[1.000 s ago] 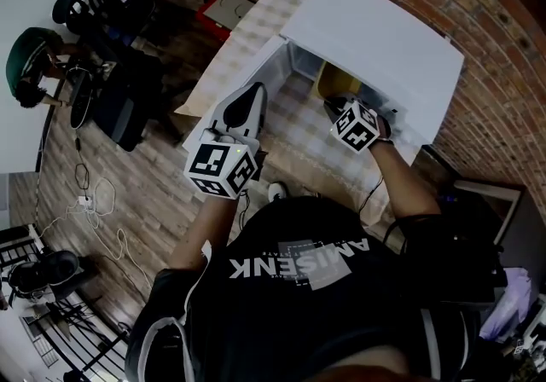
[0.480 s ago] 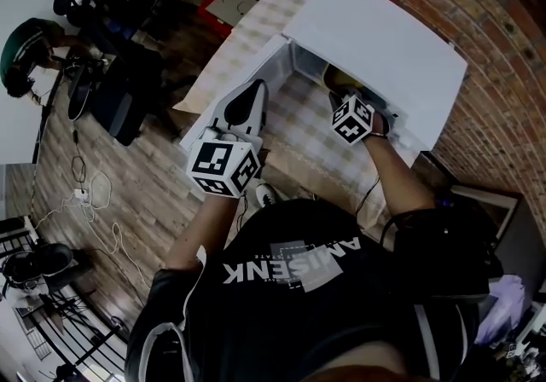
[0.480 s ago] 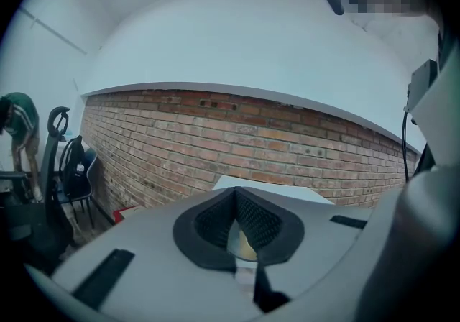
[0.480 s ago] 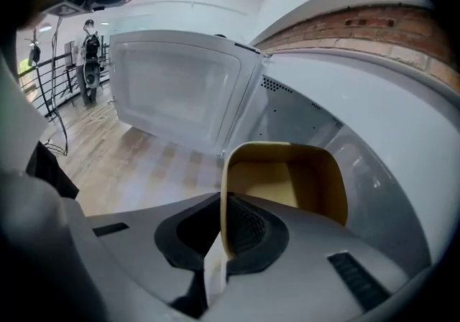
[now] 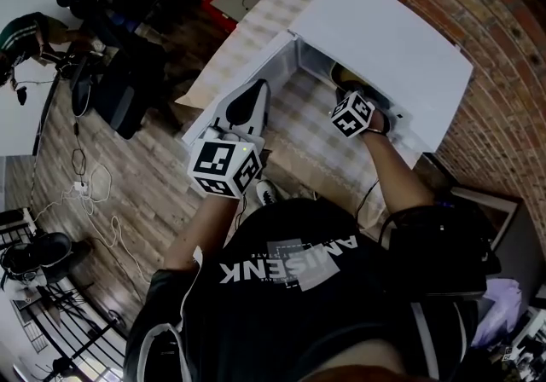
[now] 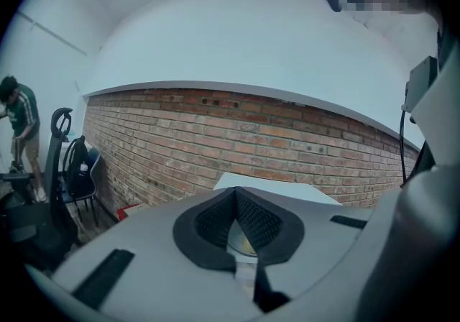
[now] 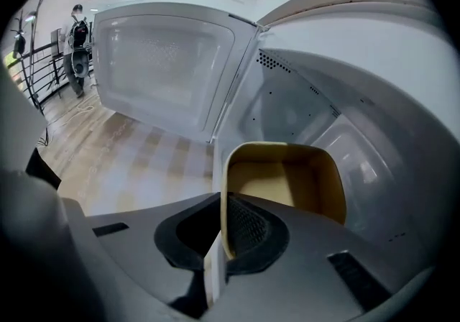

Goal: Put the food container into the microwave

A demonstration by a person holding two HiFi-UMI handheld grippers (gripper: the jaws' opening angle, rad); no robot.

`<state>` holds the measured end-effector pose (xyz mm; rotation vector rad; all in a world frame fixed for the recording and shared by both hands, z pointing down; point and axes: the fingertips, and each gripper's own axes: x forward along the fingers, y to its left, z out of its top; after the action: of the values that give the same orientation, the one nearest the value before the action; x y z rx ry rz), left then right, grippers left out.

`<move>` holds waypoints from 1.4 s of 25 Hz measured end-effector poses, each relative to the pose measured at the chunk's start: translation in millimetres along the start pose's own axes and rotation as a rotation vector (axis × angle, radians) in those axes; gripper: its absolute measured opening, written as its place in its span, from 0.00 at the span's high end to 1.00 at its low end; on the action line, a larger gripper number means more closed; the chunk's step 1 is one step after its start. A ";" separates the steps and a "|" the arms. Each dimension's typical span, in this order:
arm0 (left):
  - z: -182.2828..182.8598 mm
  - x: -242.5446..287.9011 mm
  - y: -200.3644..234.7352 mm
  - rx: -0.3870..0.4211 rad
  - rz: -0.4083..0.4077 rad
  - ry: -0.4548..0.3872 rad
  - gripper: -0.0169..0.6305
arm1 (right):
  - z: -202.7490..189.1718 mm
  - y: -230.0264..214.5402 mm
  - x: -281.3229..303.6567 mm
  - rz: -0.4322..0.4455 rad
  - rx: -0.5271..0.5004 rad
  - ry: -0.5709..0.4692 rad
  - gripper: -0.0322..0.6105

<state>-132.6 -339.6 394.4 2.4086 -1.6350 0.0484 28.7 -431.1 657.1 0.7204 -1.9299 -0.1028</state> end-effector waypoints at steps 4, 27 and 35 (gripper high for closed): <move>-2.0 -0.2 1.5 -0.006 0.006 0.009 0.95 | -8.2 -4.0 7.2 -0.027 -0.002 0.029 0.88; -6.5 -4.6 11.7 -0.037 0.008 0.026 0.95 | -17.9 -25.1 22.3 -0.160 -0.005 0.089 0.69; -3.7 -10.3 10.9 -0.038 -0.017 0.012 0.95 | -11.5 -15.7 2.2 -0.170 0.018 0.064 0.65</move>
<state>-146.2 -333.2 398.3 2.3896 -1.5955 0.0284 44.6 -442.3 658.3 0.8896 -1.8087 -0.1654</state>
